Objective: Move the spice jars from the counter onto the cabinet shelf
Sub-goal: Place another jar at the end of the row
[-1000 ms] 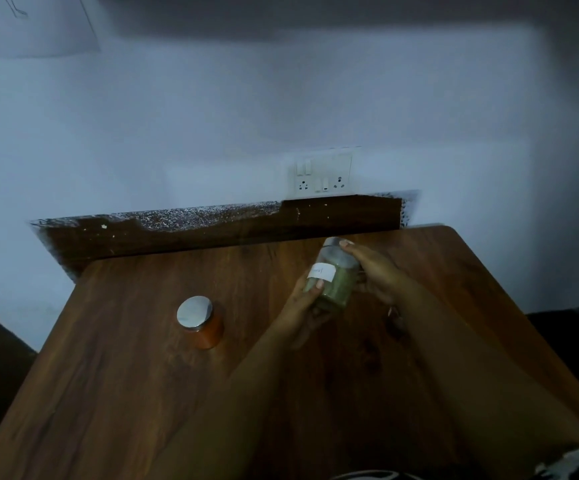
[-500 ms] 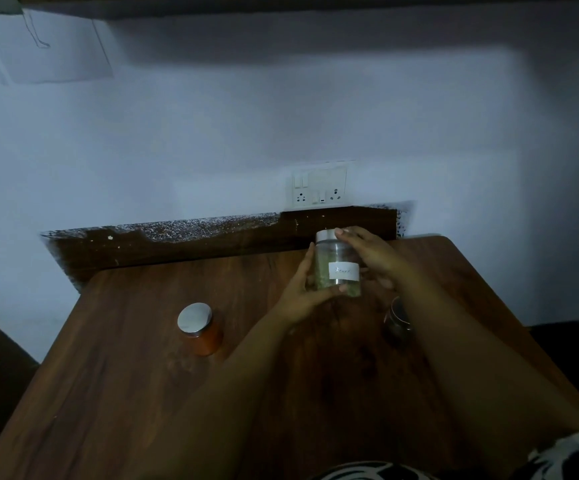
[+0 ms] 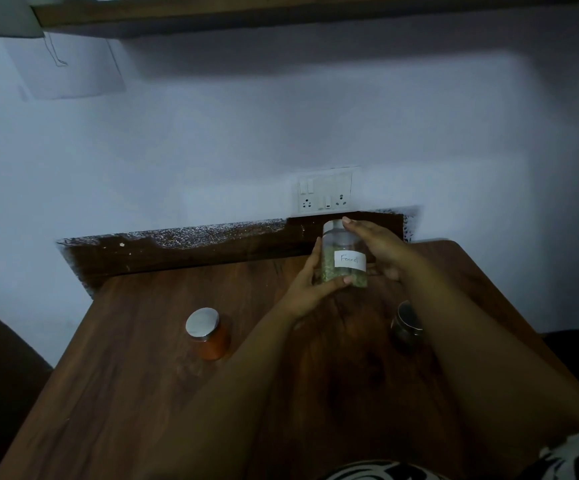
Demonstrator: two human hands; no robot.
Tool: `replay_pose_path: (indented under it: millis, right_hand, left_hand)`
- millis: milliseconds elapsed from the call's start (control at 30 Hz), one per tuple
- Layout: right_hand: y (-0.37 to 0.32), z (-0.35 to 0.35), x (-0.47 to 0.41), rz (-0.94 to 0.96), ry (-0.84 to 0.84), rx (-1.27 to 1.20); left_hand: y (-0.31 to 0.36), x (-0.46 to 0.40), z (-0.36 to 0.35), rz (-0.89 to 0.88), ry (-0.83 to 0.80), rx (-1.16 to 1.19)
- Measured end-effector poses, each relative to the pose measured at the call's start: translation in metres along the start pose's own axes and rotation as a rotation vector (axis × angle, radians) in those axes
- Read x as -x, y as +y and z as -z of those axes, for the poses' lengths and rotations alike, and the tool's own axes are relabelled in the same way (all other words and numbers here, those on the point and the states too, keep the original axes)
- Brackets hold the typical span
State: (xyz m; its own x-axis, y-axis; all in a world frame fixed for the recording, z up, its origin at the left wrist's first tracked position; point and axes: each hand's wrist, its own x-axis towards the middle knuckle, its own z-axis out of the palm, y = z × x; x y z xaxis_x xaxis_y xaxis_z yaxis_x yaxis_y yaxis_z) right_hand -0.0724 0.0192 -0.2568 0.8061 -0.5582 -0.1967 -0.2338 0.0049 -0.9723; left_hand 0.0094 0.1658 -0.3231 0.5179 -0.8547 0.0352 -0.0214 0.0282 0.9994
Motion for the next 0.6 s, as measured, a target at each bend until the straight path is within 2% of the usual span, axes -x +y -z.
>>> replay_pose_path:
  millis: [233, 433, 600]
  right_hand:
    - [-0.002, 0.005, -0.002, -0.024, -0.020, 0.002]
    - [-0.006, 0.004, -0.010, -0.112, -0.015, -0.005]
    - [-0.015, 0.006, -0.010, -0.117, 0.029, -0.084]
  left_hand:
    - [0.003, -0.001, -0.003, 0.022, 0.000, 0.000]
    - [0.012, -0.003, -0.004, 0.076, -0.099, -0.081]
    - [0.016, -0.009, -0.012, 0.006, 0.030, -0.046]
